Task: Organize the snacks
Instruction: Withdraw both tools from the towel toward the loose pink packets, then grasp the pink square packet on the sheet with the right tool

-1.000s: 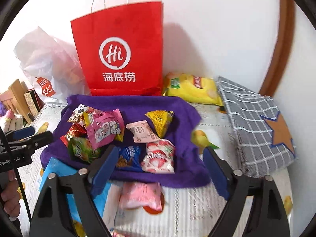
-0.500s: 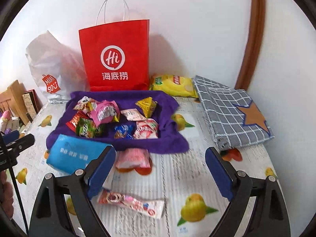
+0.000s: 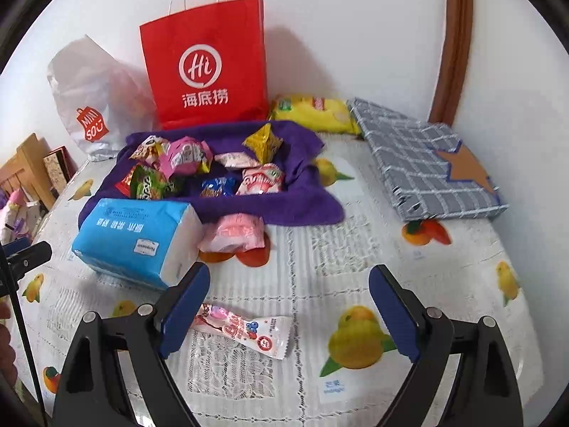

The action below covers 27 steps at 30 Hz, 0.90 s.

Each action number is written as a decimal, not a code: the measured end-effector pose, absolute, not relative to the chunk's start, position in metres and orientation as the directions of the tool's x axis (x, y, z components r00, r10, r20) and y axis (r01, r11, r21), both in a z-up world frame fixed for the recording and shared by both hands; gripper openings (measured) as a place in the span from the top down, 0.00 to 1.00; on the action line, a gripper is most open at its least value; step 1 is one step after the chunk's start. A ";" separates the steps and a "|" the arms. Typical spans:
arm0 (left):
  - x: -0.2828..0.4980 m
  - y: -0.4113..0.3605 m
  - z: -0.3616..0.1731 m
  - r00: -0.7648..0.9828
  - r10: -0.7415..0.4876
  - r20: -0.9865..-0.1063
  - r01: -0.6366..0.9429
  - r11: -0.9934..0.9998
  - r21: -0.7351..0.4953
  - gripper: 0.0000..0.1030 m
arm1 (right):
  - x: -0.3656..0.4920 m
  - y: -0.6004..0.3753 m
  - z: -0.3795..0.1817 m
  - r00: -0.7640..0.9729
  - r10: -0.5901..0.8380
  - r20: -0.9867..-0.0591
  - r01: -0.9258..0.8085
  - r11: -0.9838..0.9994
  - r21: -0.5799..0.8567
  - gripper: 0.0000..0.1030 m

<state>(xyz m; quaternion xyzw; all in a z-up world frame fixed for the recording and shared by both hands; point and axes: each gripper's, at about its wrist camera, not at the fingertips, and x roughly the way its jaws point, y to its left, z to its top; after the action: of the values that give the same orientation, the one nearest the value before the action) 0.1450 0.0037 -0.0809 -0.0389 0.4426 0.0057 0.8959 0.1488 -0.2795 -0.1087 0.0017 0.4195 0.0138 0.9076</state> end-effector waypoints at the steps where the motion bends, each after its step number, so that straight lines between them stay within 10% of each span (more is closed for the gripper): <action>1: 0.147 0.006 -0.083 0.601 -0.027 -0.798 -0.048 0.996 -0.070 0.14 | 0.152 -0.279 -0.113 0.640 0.034 -0.768 -0.028 0.999 0.021 0.15; 11: 0.178 0.021 -0.093 0.584 -0.064 -0.810 -0.045 0.993 -0.111 0.14 | 0.213 -0.257 -0.140 0.572 0.138 -0.809 -0.100 0.990 0.098 0.40; 27: 0.216 0.041 -0.105 0.576 -0.047 -0.816 -0.077 0.991 -0.111 0.14 | 0.265 -0.249 -0.181 0.465 0.238 -0.853 -0.117 0.971 0.207 0.41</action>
<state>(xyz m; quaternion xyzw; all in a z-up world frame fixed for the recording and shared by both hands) 0.2161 0.0410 -0.1047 -0.0674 0.4604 0.0086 0.8851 0.2652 -0.2492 -0.1812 0.0595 0.5066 0.1039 0.8538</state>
